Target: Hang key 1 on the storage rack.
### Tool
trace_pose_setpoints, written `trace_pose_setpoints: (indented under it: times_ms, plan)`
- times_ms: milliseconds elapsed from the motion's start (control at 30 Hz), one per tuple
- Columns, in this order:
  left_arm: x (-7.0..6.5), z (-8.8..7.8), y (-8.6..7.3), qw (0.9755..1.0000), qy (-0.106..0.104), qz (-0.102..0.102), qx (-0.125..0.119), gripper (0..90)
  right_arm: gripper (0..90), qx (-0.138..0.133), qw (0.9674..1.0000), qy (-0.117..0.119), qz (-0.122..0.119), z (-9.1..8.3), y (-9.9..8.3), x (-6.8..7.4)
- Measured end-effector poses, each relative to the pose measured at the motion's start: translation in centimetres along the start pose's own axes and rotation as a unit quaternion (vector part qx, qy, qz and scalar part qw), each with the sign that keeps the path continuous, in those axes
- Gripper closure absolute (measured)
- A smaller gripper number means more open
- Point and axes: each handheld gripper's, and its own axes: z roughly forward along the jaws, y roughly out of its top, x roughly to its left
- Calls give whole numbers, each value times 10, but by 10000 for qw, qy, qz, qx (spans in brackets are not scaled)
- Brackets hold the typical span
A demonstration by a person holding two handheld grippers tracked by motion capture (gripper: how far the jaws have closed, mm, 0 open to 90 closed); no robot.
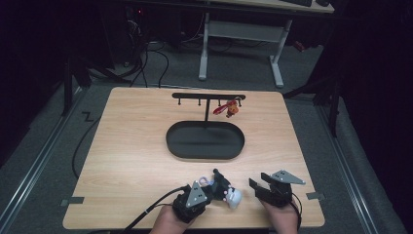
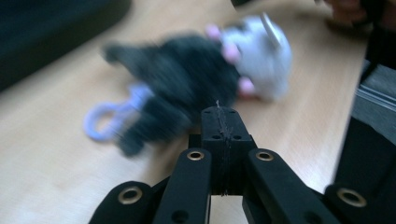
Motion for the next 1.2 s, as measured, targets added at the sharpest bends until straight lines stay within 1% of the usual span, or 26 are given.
trace_pose_setpoints:
  times_ms: [67,100,233,300,367,500,600,700,767,833,933,967,1033,1067,1133,1167,1200]
  plan:
    - [-1,10,-1,9998,-118,-50,149,900,419,7,10000,12,-29,1,1,1]
    - [-2,14,0,9998,-110,-41,174,900,420,17,10000,1,-20,1,1,2]
    - [2,30,11,9997,30,-19,251,900,420,-11,10000,-16,-94,2,3,4]
    - [5,37,18,9996,105,-1,269,900,419,19,10000,-12,-57,4,3,4]
    - [8,44,25,9995,137,-32,292,900,419,37,10000,-4,-54,5,2,2]
    - [7,52,31,9993,171,47,337,900,419,13,10000,-25,-3,3,0,-3]
    - [9,49,27,9993,165,21,323,898,419,-12,10000,-48,19,0,-1,-4]
    - [17,37,18,9995,165,-79,261,849,418,-32,10000,-62,4,-2,-1,-5]
    - [25,24,11,9994,244,-133,187,819,419,-38,10000,-73,13,-2,-1,-5]
    - [37,8,4,9991,398,-135,109,775,418,-33,10000,-84,12,-1,-1,-5]
    - [62,-22,-7,9971,741,-144,55,714,419,-5,9999,-108,32,-1,-1,-5]
    - [71,-32,-11,9960,882,-157,60,688,418,3,9999,-124,36,-1,-1,-5]
    - [89,-51,-19,9928,1184,-175,76,620,419,21,9999,-125,32,0,-2,-5]
    - [97,-60,-24,9914,1295,-186,89,586,419,32,9999,-132,22,0,-2,-5]
    - [108,-76,-35,9872,1584,-153,65,512,418,51,9998,-169,-48,1,-1,-5]
    - [113,-81,-42,9853,1697,-188,1,472,426,70,9998,-196,-71,1,-1,-5]
    - [118,-86,-49,9839,1766,-266,-36,443,434,79,9997,-221,-114,1,-1,-5]
